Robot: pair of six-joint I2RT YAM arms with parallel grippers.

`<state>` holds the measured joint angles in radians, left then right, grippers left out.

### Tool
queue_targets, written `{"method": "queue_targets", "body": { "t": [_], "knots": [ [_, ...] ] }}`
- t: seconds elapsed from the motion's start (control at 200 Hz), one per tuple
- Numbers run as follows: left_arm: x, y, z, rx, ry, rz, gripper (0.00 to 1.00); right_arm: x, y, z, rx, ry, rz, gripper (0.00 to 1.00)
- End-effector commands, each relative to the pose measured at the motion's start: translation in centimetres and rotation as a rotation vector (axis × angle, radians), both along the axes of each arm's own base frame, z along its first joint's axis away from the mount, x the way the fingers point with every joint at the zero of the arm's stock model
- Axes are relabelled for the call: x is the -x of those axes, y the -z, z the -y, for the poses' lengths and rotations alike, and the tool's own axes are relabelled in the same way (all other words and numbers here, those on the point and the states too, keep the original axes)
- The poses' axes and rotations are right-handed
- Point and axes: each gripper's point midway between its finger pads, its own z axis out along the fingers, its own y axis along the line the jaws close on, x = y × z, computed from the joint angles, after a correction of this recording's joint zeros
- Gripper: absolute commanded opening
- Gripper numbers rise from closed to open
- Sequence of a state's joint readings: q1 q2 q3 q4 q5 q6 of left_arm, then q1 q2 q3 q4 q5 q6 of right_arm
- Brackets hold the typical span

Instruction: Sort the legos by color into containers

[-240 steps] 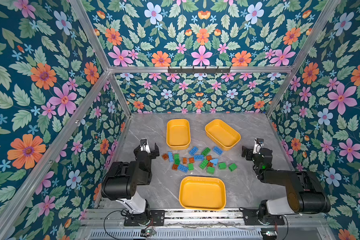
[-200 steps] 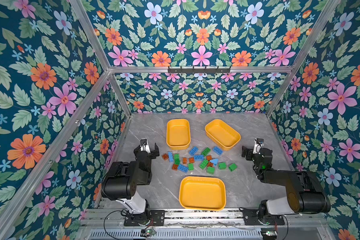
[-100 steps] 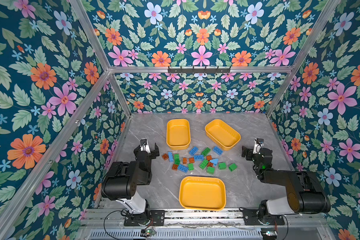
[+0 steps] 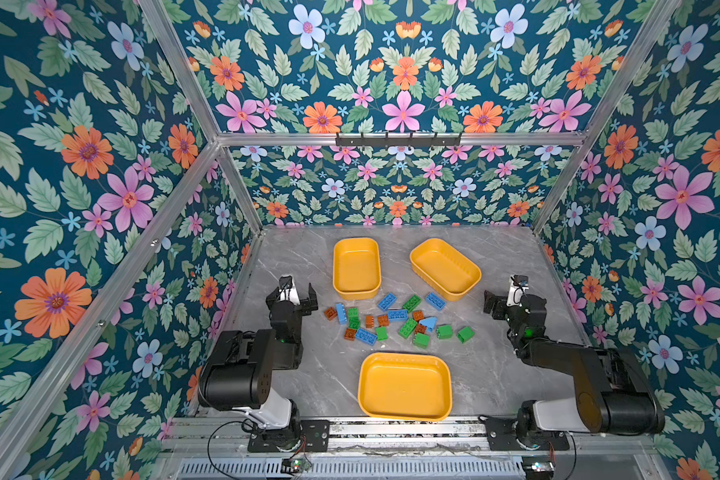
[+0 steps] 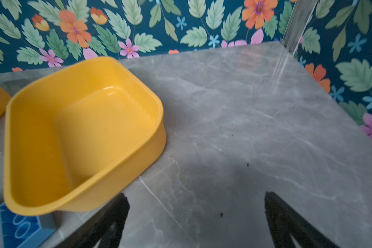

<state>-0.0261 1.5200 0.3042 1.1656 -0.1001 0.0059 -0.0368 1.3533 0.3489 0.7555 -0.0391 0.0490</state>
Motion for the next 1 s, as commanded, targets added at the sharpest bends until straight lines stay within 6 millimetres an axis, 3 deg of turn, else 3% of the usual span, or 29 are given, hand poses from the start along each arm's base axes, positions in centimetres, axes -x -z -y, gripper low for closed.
{"method": "queue_targets", "body": {
  "t": [0.0, 0.14, 0.28, 0.4, 0.475, 0.57, 0.7, 0.875, 0.995],
  "knots": [
    [-0.3, -0.6, 0.2, -0.007, 0.011, -0.048, 1.00, 0.4, -1.2, -1.3, 0.002, -0.078, -0.009, 0.99],
    [-0.8, -4.2, 0.7, -0.005, 0.039, -0.066, 1.00, 1.3, -3.8, -2.7, -0.020, -0.155, 0.002, 0.99],
    [-0.9, -6.0, 0.4, 0.021, 0.007, -0.173, 1.00, 2.2, -6.7, -5.0, -0.075, -0.274, -0.001, 0.99],
    [-0.2, -6.7, 1.7, -0.003, 0.081, -0.258, 1.00, 3.3, -8.9, -7.2, -0.149, -0.394, -0.009, 0.99],
    [0.8, -7.0, 3.8, -0.058, 0.227, -0.322, 1.00, 4.2, -10.0, -8.7, -0.179, -0.472, -0.030, 0.99],
    [2.7, -6.5, 6.3, -0.114, 0.416, -0.429, 1.00, 5.5, -11.2, -10.5, -0.223, -0.568, -0.074, 0.99],
    [5.3, -4.7, 8.0, -0.152, 0.579, -0.598, 1.00, 7.7, -12.6, -13.0, -0.289, -0.716, -0.124, 0.99],
    [8.4, -1.4, 8.9, -0.228, 0.752, -0.767, 1.00, 10.2, -13.7, -15.8, -0.308, -0.860, -0.179, 0.99],
    [8.3, 0.3, 8.9, -0.272, 0.793, -0.795, 0.97, 11.1, -14.0, -17.2, -0.292, -0.908, -0.184, 0.99]
  ]
}}
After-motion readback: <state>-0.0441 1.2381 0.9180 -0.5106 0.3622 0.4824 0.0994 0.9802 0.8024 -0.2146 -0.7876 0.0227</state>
